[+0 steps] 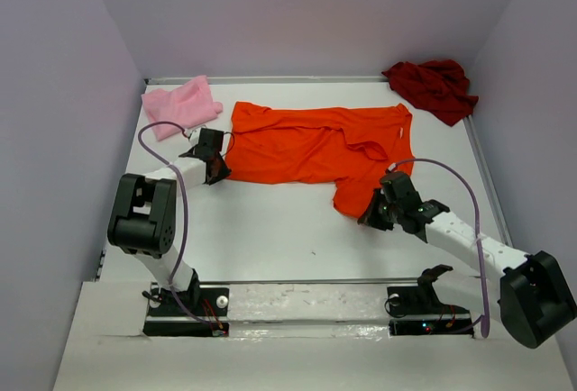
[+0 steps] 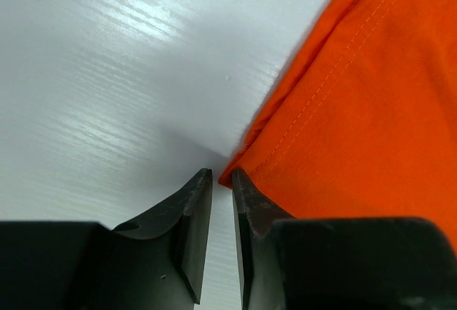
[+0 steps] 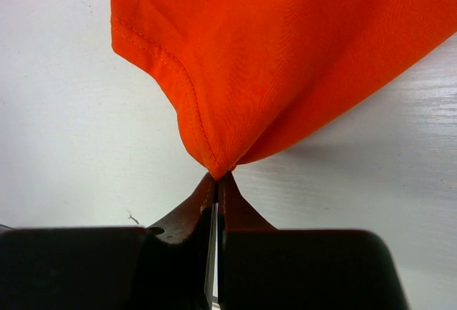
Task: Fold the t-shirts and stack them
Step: Pick up the 1/3-folded T-shirt from the center of the board.
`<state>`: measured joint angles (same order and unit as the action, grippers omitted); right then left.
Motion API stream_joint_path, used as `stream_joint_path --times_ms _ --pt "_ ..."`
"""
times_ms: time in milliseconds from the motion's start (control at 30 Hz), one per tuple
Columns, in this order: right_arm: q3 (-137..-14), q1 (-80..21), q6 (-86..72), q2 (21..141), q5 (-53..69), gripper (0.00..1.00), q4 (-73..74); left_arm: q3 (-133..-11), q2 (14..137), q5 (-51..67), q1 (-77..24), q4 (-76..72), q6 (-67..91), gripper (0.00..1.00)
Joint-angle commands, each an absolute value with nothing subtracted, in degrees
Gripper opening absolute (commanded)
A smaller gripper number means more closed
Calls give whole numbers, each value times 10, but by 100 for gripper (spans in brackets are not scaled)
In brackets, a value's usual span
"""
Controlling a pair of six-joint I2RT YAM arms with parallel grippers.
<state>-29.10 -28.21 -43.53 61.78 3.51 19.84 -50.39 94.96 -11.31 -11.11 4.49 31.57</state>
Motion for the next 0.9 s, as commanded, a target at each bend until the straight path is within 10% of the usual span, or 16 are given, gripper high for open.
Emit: stream_joint_path --times_ms 0,667,867 --pt "-308 -287 -435 604 40 0 179 -519 967 -129 -106 42 315 36" --pt "-301 -287 -438 599 41 0 171 -538 991 -86 -106 33 306 46" --pt "-297 -287 -438 604 40 0 169 -537 992 -76 -106 26 304 22"
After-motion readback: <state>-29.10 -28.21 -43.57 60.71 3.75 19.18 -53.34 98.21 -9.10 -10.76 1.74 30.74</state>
